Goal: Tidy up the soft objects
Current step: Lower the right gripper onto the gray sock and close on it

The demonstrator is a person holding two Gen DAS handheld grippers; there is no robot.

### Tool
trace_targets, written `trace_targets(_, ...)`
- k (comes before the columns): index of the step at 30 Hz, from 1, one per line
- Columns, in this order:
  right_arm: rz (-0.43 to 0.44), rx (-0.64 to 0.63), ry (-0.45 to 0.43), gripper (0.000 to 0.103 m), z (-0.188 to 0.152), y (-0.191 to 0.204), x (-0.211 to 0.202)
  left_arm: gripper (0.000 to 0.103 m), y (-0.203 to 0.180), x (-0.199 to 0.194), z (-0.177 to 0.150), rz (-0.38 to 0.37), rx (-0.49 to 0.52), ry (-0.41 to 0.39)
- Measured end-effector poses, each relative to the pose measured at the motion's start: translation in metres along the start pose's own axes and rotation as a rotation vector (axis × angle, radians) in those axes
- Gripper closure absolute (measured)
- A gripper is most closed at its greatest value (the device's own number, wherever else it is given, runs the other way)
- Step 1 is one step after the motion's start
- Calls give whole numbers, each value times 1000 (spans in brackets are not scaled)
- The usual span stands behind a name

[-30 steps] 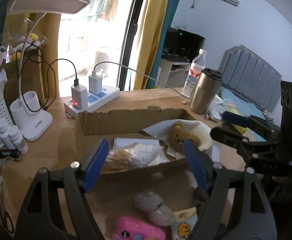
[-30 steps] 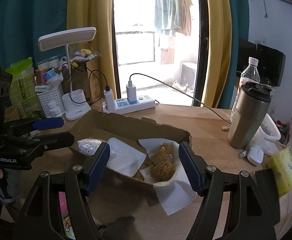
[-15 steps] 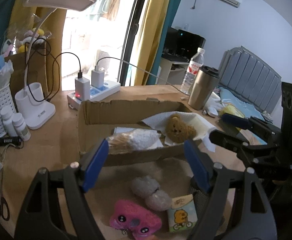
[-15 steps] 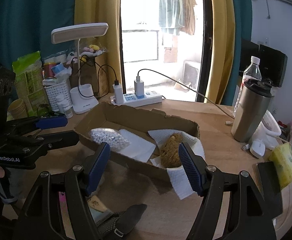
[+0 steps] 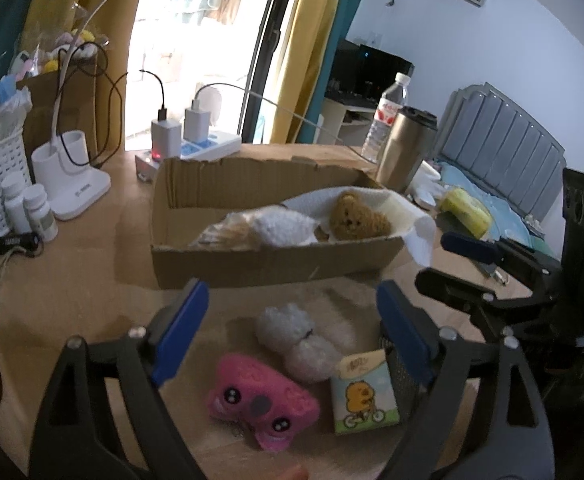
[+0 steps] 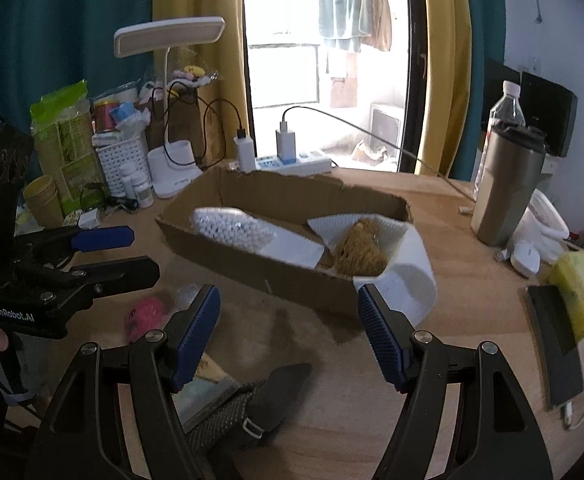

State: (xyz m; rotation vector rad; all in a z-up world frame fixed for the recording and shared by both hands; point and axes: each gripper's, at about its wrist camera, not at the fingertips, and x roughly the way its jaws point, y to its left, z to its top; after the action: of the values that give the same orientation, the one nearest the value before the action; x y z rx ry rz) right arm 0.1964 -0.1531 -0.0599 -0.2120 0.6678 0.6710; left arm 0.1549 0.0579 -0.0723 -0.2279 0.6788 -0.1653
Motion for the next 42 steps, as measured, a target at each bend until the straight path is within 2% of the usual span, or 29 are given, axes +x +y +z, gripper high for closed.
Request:
trace_targets(16,45,10,83,31,-35,5,9,15,-8,3,-26,-7,-4,54)
trace_targets(23,34,14,97,33,-49,1,14,15,-15,6,-32,-20,6,75)
trace_targets(26,47,15,149,34,-55,0,23,15,-18,7,-34,-17,11,80)
trace_targets(31,69,5,175,34,-62,3,31,15,-21,6,-37,-10,12,88)
trace_targets(33,80,10,181,37,-61,2,32,15,-23,6,-37,-9,13,88)
trace_targets(35,98,7,185,52,-62,2,33,15,-26,6,-39,-10,15,93)
trace_targets(40,128,-15,174,63,-65,5,29,15,-42,15,-45,-15,52,129)
trace_targets(42,131,-17,170,65,-65,3,27,15,-49,18,-48,-11,69,142)
